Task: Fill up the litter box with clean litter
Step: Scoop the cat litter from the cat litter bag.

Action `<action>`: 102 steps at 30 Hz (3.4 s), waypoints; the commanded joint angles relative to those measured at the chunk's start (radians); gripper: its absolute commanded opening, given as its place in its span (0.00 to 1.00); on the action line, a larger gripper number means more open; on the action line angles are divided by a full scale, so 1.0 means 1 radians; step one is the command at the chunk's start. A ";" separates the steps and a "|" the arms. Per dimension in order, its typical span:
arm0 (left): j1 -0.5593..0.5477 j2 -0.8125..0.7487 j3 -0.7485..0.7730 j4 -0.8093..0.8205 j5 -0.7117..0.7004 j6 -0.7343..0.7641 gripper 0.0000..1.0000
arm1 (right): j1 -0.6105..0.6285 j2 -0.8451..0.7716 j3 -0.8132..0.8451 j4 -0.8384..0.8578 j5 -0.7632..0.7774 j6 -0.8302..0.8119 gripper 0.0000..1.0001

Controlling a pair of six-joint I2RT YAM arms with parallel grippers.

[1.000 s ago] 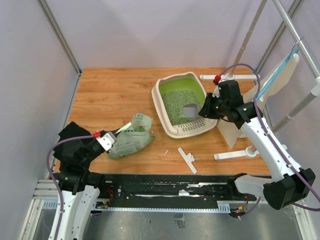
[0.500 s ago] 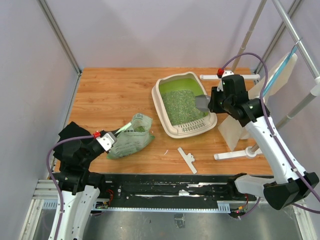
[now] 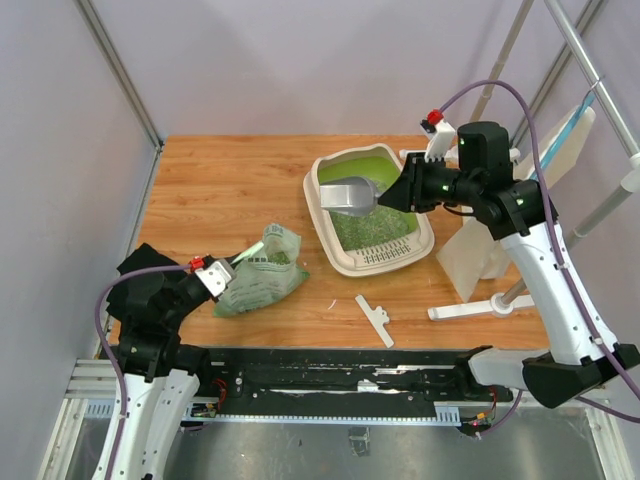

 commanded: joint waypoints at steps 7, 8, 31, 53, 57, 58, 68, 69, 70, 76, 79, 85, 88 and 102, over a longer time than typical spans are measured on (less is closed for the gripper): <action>0.000 0.016 0.067 0.238 0.056 0.025 0.01 | 0.133 0.134 0.258 -0.219 -0.058 -0.055 0.01; 0.000 0.017 0.065 0.243 0.066 0.020 0.01 | 0.164 0.162 0.310 -0.268 -0.002 -0.076 0.01; 0.000 0.092 0.079 0.294 0.234 -0.009 0.00 | 0.556 0.598 0.863 -0.703 0.476 -0.161 0.01; 0.001 0.117 0.099 0.180 0.319 0.021 0.01 | 0.626 0.775 0.775 -0.593 0.532 -0.086 0.01; 0.000 0.114 0.104 0.133 0.298 0.048 0.01 | 0.627 0.805 0.828 -0.607 0.550 -0.079 0.01; -0.001 0.110 0.105 0.108 0.287 0.064 0.01 | 0.628 0.799 0.846 -0.609 0.566 -0.079 0.01; 0.000 0.104 0.081 0.131 0.253 0.063 0.01 | 0.597 0.811 0.636 -0.492 0.556 -0.107 0.01; -0.001 0.105 0.073 0.136 0.250 0.062 0.01 | 0.591 0.823 0.610 -0.457 0.513 -0.111 0.01; 0.000 0.106 0.067 0.137 0.247 0.062 0.01 | 0.585 0.838 0.584 -0.434 0.475 -0.108 0.01; 0.001 0.081 0.028 0.110 0.210 0.068 0.01 | 0.544 0.884 0.570 -0.375 0.248 -0.079 0.01; 0.000 0.064 0.023 0.118 0.180 0.069 0.01 | 0.514 0.827 0.503 -0.286 0.163 -0.057 0.01; 0.000 0.079 0.030 0.117 0.177 0.077 0.01 | 0.428 0.732 0.380 -0.168 -0.015 -0.007 0.01; 0.000 0.082 0.032 0.125 0.176 0.079 0.01 | 0.418 0.661 0.383 -0.176 0.027 -0.007 0.01; 0.000 0.129 0.049 0.186 0.192 0.073 0.00 | 0.549 0.708 0.633 -0.434 0.529 -0.101 0.01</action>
